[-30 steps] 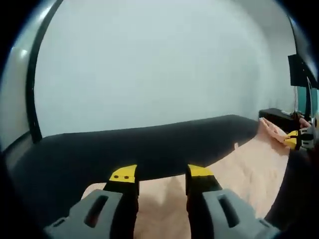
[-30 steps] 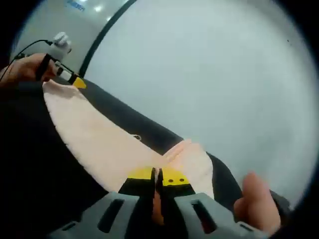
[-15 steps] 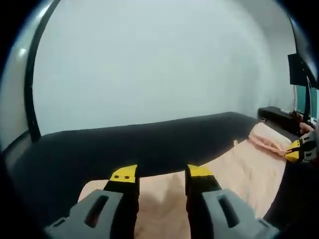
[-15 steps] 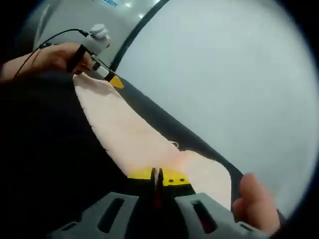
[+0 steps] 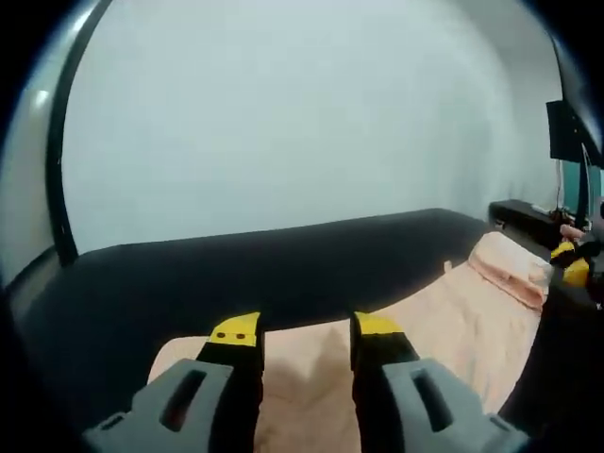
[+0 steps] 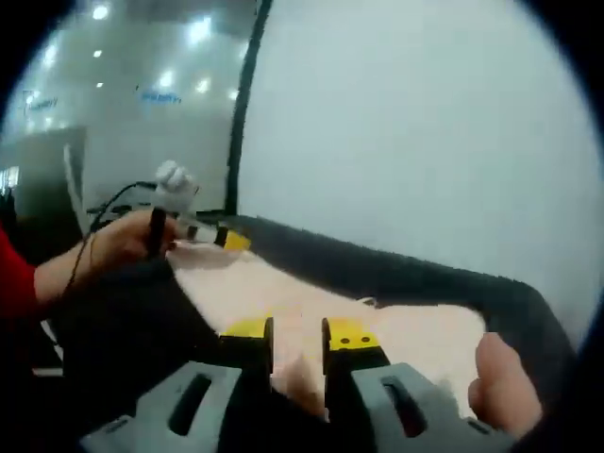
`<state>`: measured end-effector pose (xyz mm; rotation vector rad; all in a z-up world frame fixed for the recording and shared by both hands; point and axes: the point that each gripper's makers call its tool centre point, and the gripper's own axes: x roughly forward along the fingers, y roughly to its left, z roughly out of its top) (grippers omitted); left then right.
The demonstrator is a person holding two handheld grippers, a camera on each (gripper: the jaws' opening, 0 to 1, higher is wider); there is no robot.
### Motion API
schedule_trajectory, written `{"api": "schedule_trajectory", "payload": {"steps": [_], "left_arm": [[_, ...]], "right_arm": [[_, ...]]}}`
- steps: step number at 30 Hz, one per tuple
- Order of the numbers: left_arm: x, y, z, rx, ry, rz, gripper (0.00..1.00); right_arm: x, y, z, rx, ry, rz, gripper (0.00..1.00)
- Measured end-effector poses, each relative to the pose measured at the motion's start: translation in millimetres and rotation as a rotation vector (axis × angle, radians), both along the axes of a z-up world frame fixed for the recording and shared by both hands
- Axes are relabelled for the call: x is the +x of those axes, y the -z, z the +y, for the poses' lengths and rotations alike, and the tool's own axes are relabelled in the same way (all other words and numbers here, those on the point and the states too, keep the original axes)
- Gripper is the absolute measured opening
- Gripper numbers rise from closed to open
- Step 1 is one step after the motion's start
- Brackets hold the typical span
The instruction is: Fold the towel on the table until its edges align and the towel forms a compact rectangular stack.
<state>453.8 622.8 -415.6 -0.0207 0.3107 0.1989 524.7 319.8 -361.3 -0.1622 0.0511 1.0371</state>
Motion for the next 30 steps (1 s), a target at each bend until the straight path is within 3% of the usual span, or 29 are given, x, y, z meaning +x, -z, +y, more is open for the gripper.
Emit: {"api": "schedule_trajectory", "payload": {"steps": [1, 2, 4, 7, 9, 13, 15, 19, 22, 25, 27, 29, 30], "left_arm": [[0.1, -0.1, 1, 0.000, -0.001, 0.000, 0.34], [-0.1, -0.2, 1, 0.000, -0.002, 0.000, 0.34], [-0.3, -0.3, 1, 0.002, -0.003, -0.001, 0.34], [-0.5, 1.2, 1, 0.003, -0.004, 0.005, 0.34], [-0.4, 3.0, 2, 0.002, -0.005, 0.011, 0.34], [-0.7, 4.1, 2, 0.001, -0.006, 0.015, 0.33], [-0.7, 4.5, 1, 0.000, -0.004, 0.017, 0.33], [-0.7, 4.5, 0, -0.001, -0.002, 0.015, 0.33], [-0.4, 4.3, 1, -0.005, -0.005, 0.010, 0.33], [-0.7, 3.1, 4, -0.006, -0.011, 0.003, 0.33], [-1.1, -1.9, 5, -0.009, -0.016, -0.020, 0.34], [-2.4, -7.0, 8, -0.011, -0.028, -0.044, 0.34], [-2.4, -8.4, 11, -0.009, -0.035, -0.050, 0.34]], "right_arm": [[22, 4.8, -7, -0.034, 0.053, -0.035, 0.17], [37, 19.7, -11, -0.070, 0.079, 0.016, 0.17], [40, 50.4, -6, -0.121, 0.047, 0.141, 0.17], [36, 67.8, 11, -0.172, -0.008, 0.071, 0.19], [30, 79.3, 17, -0.198, -0.019, 0.099, 0.19], [17, 86.6, 27, -0.149, -0.095, 0.221, 0.13], [20, 86.9, 24, -0.168, -0.097, 0.191, 0.12], [17, 68.5, 18, -0.091, -0.146, 0.262, 0.15], [22, 46.7, 5, -0.035, -0.128, 0.234, 0.15], [4, 41.6, 6, -0.007, -0.180, 0.220, 0.15], [-11, 61.1, 8, -0.096, -0.205, 0.192, 0.15], [-7, 94.0, 1, -0.242, -0.150, 0.187, 0.15], [-5, 97.4, -1, -0.255, -0.156, 0.142, 0.14]]}}
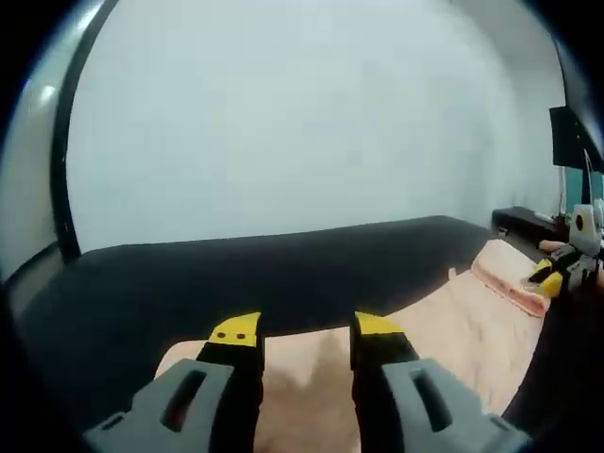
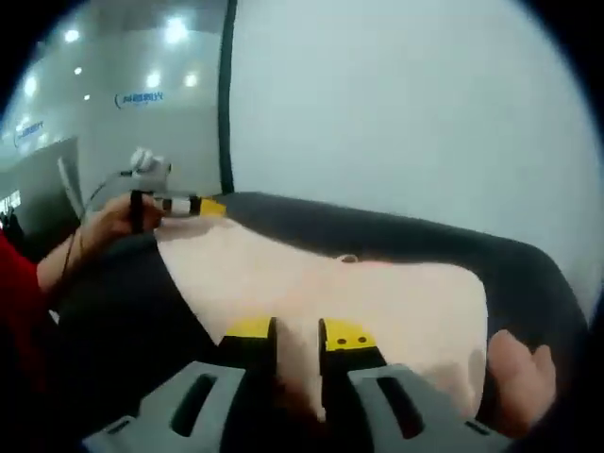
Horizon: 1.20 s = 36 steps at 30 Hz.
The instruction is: Fold the towel on the table until its edges align and the towel forms a compact rectangular stack.
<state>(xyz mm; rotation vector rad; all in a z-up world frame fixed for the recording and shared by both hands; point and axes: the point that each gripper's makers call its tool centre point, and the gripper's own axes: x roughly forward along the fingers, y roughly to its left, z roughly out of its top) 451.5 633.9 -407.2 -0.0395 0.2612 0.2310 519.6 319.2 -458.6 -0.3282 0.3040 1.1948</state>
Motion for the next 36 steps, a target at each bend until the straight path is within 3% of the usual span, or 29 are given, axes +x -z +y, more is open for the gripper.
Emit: {"api": "schedule_trajectory", "payload": {"steps": [1, 2, 3, 4, 6, 7, 9, 11, 13, 14, 16, 18, 21, 23, 24, 26, 27, 29, 30, 32, 36], "left_arm": [[-0.7, -2.2, 3, 0.002, -0.009, -0.010, 0.34], [-2.0, -3.5, 4, 0.006, -0.012, -0.016, 0.34], [-3.6, -4.4, 6, 0.006, -0.013, -0.021, 0.34], [-5.8, -5.0, 8, -0.002, -0.013, -0.028, 0.34], [-9.0, -5.1, 20, -0.034, -0.028, -0.028, 0.35], [-13.9, -3.7, 24, -0.048, -0.045, -0.016, 0.36], [-36.1, -4.2, 34, -0.129, -0.137, -0.014, 0.36], [-63.1, -9.8, 39, -0.164, -0.205, -0.039, 0.37], [-103.9, -6.7, 38, -0.176, -0.328, -0.033, 0.38], [-122.0, -3.9, 23, -0.197, -0.358, -0.039, 0.38], [-153.8, -4.6, 19, -0.342, -0.484, -0.140, 0.41], [-173.7, -1.2, 15, -0.463, -0.552, -0.208, 0.43], [-180.1, 13.7, 13, -0.474, -0.551, -0.140, 0.45], [-176.8, 17.9, 11, -0.557, -0.555, -0.168, 0.46], [-176.6, 21.7, 14, -0.565, -0.566, -0.168, 0.47], [-175.5, 42.3, 26, -0.552, -0.597, -0.092, 0.47], [-174.9, 48.6, 29, -0.563, -0.608, -0.082, 0.46], [-174.9, 49.4, 44, -0.590, -0.654, -0.116, 0.35], [-171.6, 48.1, 42, -0.574, -0.636, -0.111, 0.34], [-163.7, 48.6, 48, -0.609, -0.639, -0.143, 0.34], [-154.6, 48.9, 56, -0.593, -0.633, -0.118, 0.31]], "right_arm": [[-3, -22.1, 7, 0.147, -0.023, 0.017, 0.14], [-1, -33.7, 4, 0.206, -0.001, 0.062, 0.15], [1, -51.3, -5, 0.272, 0.011, 0.059, 0.15], [7, -68.3, -12, 0.348, 0.031, 0.039, 0.14], [30, -92.7, -34, 0.449, 0.126, -0.061, 0.14], [41, -97.4, -46, 0.467, 0.193, -0.094, 0.14], [58, -94.3, -64, 0.431, 0.293, -0.142, 0.13], [64, -91.5, -72, 0.402, 0.345, -0.163, 0.13], [63, -96.2, -71, 0.425, 0.346, -0.147, 0.13], [58, -103.3, -70, 0.463, 0.339, -0.138, 0.13], [48, -114.8, -67, 0.493, 0.305, -0.172, 0.13], [40, -120.7, -65, 0.495, 0.289, -0.203, 0.13], [32, -130.1, -62, 0.508, 0.255, -0.270, 0.13], [30, -130.8, -61, 0.498, 0.252, -0.287, 0.13], [29, -131.3, -61, 0.496, 0.250, -0.297, 0.13], [29, -132.9, -61, 0.498, 0.246, -0.308, 0.13], [29, -133.6, -62, 0.500, 0.248, -0.308, 0.13], [31, -134.2, -64, 0.506, 0.252, -0.298, 0.13], [32, -134.9, -65, 0.514, 0.253, -0.291, 0.13], [35, -135.4, -66, 0.528, 0.259, -0.275, 0.13], [35, -134.2, -65, 0.532, 0.260, -0.257, 0.13]]}}
